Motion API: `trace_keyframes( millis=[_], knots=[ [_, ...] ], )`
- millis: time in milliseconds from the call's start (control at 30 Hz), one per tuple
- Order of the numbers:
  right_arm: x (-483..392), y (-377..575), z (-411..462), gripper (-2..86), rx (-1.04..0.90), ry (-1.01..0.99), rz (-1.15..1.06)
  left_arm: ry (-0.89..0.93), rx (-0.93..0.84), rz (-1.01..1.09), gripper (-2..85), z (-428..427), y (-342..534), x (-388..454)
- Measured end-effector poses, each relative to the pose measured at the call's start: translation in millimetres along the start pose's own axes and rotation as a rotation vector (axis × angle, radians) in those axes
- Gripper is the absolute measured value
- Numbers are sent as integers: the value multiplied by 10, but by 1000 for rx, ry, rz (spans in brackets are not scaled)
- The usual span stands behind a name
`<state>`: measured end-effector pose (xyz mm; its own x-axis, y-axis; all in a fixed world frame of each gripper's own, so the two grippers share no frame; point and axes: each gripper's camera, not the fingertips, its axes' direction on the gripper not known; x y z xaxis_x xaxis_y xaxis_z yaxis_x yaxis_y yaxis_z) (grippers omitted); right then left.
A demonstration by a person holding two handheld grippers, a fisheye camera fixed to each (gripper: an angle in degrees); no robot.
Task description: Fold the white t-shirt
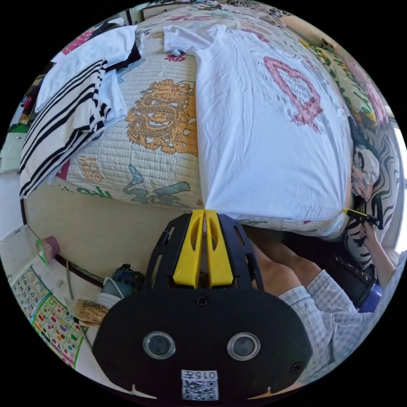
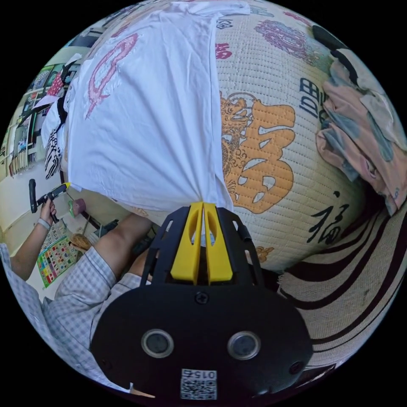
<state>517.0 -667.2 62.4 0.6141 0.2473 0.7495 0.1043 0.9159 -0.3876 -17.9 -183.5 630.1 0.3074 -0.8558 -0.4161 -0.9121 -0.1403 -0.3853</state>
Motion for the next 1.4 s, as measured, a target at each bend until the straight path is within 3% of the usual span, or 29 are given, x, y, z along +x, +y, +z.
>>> trace_keyframes(
  millis=[267,400,500,600,667,767,967,1167,1300,1400],
  knots=[
    [-4,99,-71,-9,-86,161,-72,-87,-84,-36,-5,234,-178,238],
    [139,86,-48,-7,-114,76,17,-35,-110,-52,-4,362,-183,332],
    [272,114,-116,3,-103,-10,82,-101,-208,-70,-4,495,-90,385],
    [352,221,-183,2,-147,-30,108,-75,-206,-103,-5,427,61,420],
    [386,335,-179,-6,-232,82,154,-35,-178,-129,-6,307,92,481],
    [292,444,-318,-8,-203,156,129,-30,-100,-48,-8,34,-50,848],
    [-76,291,-785,-7,66,106,92,-46,27,388,-8,-254,-813,2290],
    [-326,31,-853,-6,117,-37,72,-131,53,934,-8,-150,-1263,4028],
    [-311,92,-918,-6,106,-71,67,-527,173,1358,-9,-98,-1006,4965],
    [-184,167,-961,-5,76,-95,94,-633,297,1497,-9,-152,-815,5284]
  ],
)
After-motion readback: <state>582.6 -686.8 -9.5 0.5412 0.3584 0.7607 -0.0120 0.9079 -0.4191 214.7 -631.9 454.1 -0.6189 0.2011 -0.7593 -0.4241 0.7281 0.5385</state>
